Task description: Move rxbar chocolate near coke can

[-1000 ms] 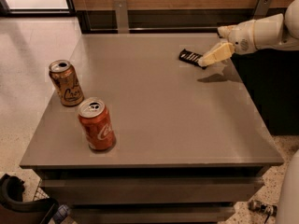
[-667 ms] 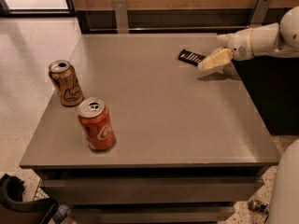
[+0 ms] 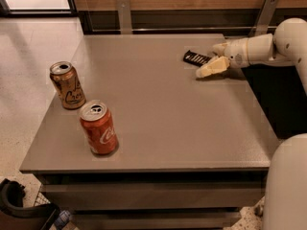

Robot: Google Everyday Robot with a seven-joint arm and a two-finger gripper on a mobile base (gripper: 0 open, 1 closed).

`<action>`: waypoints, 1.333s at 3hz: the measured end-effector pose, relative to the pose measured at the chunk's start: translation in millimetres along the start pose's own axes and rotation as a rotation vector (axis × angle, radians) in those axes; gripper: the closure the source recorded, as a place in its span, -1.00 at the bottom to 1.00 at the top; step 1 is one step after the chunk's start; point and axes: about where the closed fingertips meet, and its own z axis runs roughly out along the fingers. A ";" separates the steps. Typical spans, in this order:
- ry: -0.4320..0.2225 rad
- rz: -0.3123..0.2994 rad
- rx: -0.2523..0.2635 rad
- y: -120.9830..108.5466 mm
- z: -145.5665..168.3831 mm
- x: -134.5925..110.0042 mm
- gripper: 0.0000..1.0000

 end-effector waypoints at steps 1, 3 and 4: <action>0.003 0.014 -0.038 6.0 15.3 8.3 -0.96; 0.004 0.014 -0.039 6.4 15.0 5.3 0.10; 0.003 0.014 -0.039 6.5 13.4 2.1 0.58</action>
Offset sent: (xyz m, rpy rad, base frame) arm -0.0009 0.0092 -0.0119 0.0104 0.0233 0.0221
